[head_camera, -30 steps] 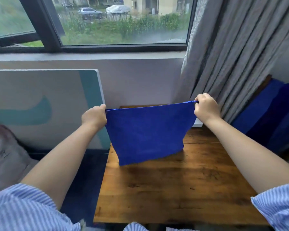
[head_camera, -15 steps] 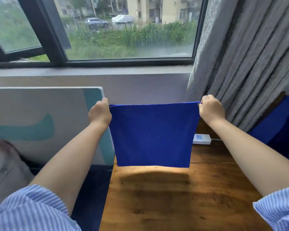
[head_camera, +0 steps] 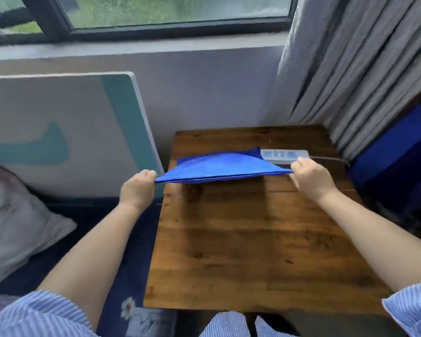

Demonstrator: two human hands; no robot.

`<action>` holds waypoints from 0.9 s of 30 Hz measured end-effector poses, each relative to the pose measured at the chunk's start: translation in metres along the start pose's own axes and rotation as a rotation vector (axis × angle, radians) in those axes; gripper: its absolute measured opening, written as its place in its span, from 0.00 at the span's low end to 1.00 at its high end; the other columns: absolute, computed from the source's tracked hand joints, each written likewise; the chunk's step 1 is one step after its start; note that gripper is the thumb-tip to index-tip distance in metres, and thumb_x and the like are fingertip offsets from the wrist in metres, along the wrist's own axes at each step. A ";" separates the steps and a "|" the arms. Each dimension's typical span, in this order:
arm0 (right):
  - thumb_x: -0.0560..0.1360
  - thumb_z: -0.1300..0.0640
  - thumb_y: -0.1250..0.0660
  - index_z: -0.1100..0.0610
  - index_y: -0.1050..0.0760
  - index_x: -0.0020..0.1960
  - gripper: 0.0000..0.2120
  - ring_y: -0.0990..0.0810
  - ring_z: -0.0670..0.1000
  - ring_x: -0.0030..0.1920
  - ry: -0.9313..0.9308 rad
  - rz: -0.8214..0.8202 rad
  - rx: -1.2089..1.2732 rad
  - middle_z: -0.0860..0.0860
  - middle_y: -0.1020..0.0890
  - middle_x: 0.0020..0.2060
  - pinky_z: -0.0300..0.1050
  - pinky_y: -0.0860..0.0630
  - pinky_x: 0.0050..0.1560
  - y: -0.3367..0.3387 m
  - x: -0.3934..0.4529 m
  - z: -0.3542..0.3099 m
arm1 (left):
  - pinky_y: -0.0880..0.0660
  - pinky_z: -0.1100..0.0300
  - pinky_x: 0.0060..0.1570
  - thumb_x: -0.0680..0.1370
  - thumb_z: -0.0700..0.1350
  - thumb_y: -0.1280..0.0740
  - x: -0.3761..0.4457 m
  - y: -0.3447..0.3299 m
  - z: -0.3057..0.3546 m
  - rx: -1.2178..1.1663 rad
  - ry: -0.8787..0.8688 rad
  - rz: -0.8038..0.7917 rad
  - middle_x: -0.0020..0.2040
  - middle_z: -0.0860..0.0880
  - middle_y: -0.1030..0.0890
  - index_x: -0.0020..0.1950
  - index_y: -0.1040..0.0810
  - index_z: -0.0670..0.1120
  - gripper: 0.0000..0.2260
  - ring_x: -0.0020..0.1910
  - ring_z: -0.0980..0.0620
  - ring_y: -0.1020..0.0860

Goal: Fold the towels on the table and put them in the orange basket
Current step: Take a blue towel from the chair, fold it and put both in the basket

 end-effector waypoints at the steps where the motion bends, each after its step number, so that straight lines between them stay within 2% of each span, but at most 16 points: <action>1: 0.46 0.68 0.20 0.64 0.28 0.27 0.17 0.22 0.56 0.23 0.035 -0.037 0.022 0.59 0.24 0.23 0.36 0.28 0.20 -0.011 -0.017 -0.006 | 0.32 0.53 0.36 0.76 0.35 0.38 -0.013 -0.018 -0.001 0.024 0.013 -0.121 0.48 0.39 0.23 0.45 0.27 0.39 0.02 0.45 0.40 0.23; 4: 0.45 0.71 0.22 0.63 0.29 0.25 0.17 0.23 0.55 0.22 0.080 -0.227 0.123 0.58 0.25 0.22 0.33 0.32 0.17 -0.045 -0.080 -0.026 | 0.31 0.53 0.41 0.77 0.41 0.39 -0.060 -0.064 0.001 0.005 -0.017 -0.341 0.52 0.42 0.24 0.49 0.25 0.38 0.07 0.52 0.43 0.25; 6: 0.48 0.72 0.24 0.65 0.28 0.26 0.14 0.21 0.56 0.27 0.115 -0.305 0.102 0.61 0.24 0.25 0.36 0.29 0.19 -0.059 -0.114 -0.036 | 0.30 0.53 0.42 0.76 0.41 0.39 -0.088 -0.081 0.010 0.026 -0.054 -0.431 0.52 0.44 0.24 0.46 0.26 0.42 0.04 0.54 0.45 0.26; 8: 0.63 0.70 0.29 0.69 0.26 0.38 0.06 0.21 0.59 0.44 0.031 -0.500 0.146 0.65 0.22 0.40 0.47 0.22 0.35 -0.075 -0.141 -0.038 | 0.29 0.54 0.43 0.76 0.42 0.38 -0.108 -0.093 0.016 0.057 -0.099 -0.535 0.52 0.46 0.25 0.44 0.27 0.44 0.03 0.55 0.46 0.26; 9: 0.70 0.67 0.35 0.69 0.26 0.45 0.06 0.24 0.58 0.52 0.006 -0.631 0.129 0.62 0.24 0.48 0.50 0.23 0.44 -0.084 -0.157 -0.037 | 0.30 0.54 0.43 0.76 0.42 0.38 -0.122 -0.097 0.020 0.083 -0.117 -0.594 0.52 0.46 0.25 0.43 0.28 0.44 0.03 0.55 0.46 0.26; 11: 0.74 0.64 0.40 0.66 0.28 0.50 0.08 0.27 0.56 0.53 -0.042 -0.811 0.175 0.55 0.26 0.48 0.49 0.26 0.49 -0.089 -0.182 -0.040 | 0.31 0.55 0.41 0.76 0.41 0.40 -0.146 -0.106 0.027 0.129 -0.147 -0.677 0.50 0.46 0.26 0.39 0.32 0.44 0.06 0.54 0.47 0.27; 12: 0.71 0.65 0.37 0.64 0.28 0.46 0.04 0.26 0.56 0.48 -0.009 -0.819 0.192 0.52 0.26 0.43 0.47 0.26 0.43 -0.087 -0.190 -0.046 | 0.33 0.56 0.39 0.76 0.39 0.41 -0.158 -0.110 0.030 0.150 -0.149 -0.701 0.46 0.48 0.28 0.35 0.36 0.44 0.09 0.51 0.47 0.27; 13: 0.63 0.69 0.31 0.62 0.31 0.37 0.09 0.24 0.57 0.41 0.090 -0.755 0.213 0.53 0.26 0.37 0.44 0.28 0.33 -0.081 -0.196 -0.053 | 0.35 0.57 0.37 0.75 0.38 0.41 -0.170 -0.113 0.033 0.158 -0.140 -0.720 0.42 0.49 0.30 0.33 0.40 0.45 0.13 0.47 0.48 0.28; 14: 0.51 0.72 0.26 0.58 0.37 0.30 0.21 0.24 0.56 0.33 0.222 -0.696 0.197 0.54 0.26 0.31 0.40 0.34 0.23 -0.079 -0.205 -0.061 | 0.37 0.58 0.35 0.75 0.36 0.42 -0.182 -0.115 0.036 0.158 -0.122 -0.730 0.38 0.51 0.34 0.31 0.44 0.46 0.15 0.44 0.49 0.30; 15: 0.41 0.74 0.26 0.56 0.41 0.28 0.29 0.25 0.55 0.26 0.203 -0.706 0.181 0.55 0.26 0.26 0.38 0.39 0.18 -0.076 -0.209 -0.060 | 0.38 0.58 0.35 0.74 0.35 0.42 -0.189 -0.115 0.039 0.151 -0.114 -0.733 0.35 0.53 0.37 0.30 0.46 0.47 0.17 0.42 0.50 0.33; 16: 0.37 0.75 0.27 0.55 0.42 0.27 0.30 0.26 0.55 0.24 0.190 -0.686 0.190 0.56 0.27 0.24 0.37 0.42 0.17 -0.074 -0.216 -0.058 | 0.39 0.58 0.35 0.74 0.35 0.42 -0.201 -0.116 0.043 0.143 -0.099 -0.745 0.33 0.53 0.40 0.30 0.47 0.47 0.17 0.41 0.50 0.35; 18: 0.48 0.75 0.29 0.57 0.39 0.29 0.24 0.23 0.56 0.31 0.289 -0.680 0.184 0.60 0.25 0.31 0.41 0.40 0.25 -0.076 -0.229 -0.061 | 0.40 0.58 0.35 0.73 0.35 0.42 -0.215 -0.118 0.047 0.102 -0.080 -0.746 0.33 0.54 0.42 0.31 0.49 0.47 0.18 0.41 0.51 0.36; 20: 0.64 0.72 0.38 0.58 0.38 0.37 0.13 0.25 0.56 0.46 0.219 -0.760 0.214 0.59 0.25 0.45 0.45 0.39 0.36 -0.089 -0.250 -0.057 | 0.40 0.58 0.36 0.74 0.37 0.41 -0.233 -0.122 0.053 0.067 -0.065 -0.765 0.33 0.54 0.42 0.31 0.49 0.48 0.18 0.41 0.51 0.36; 22: 0.68 0.70 0.42 0.59 0.35 0.41 0.07 0.28 0.54 0.52 0.220 -0.819 0.208 0.55 0.27 0.51 0.45 0.35 0.42 -0.097 -0.268 -0.056 | 0.40 0.58 0.36 0.74 0.38 0.41 -0.248 -0.128 0.055 0.038 -0.042 -0.795 0.32 0.54 0.41 0.31 0.48 0.49 0.18 0.40 0.50 0.35; 24: 0.68 0.68 0.42 0.61 0.32 0.40 0.05 0.28 0.55 0.51 0.182 -0.831 0.264 0.56 0.26 0.48 0.47 0.33 0.44 -0.097 -0.276 -0.056 | 0.41 0.58 0.36 0.75 0.38 0.42 -0.258 -0.131 0.054 -0.018 0.014 -0.797 0.32 0.54 0.38 0.31 0.47 0.49 0.17 0.39 0.49 0.34; 27: 0.69 0.66 0.41 0.55 0.43 0.32 0.13 0.31 0.54 0.40 0.037 -0.884 0.413 0.53 0.29 0.35 0.45 0.41 0.37 -0.094 -0.282 -0.053 | 0.42 0.58 0.33 0.75 0.38 0.42 -0.266 -0.130 0.050 -0.143 0.155 -0.780 0.32 0.51 0.34 0.32 0.44 0.49 0.15 0.37 0.48 0.33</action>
Point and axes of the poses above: each hand's wrist, its own x-axis towards the middle knuckle, its own y-axis out of the back of the hand, z = x × y, the point moved 4 cm from there along x, towards the middle knuckle
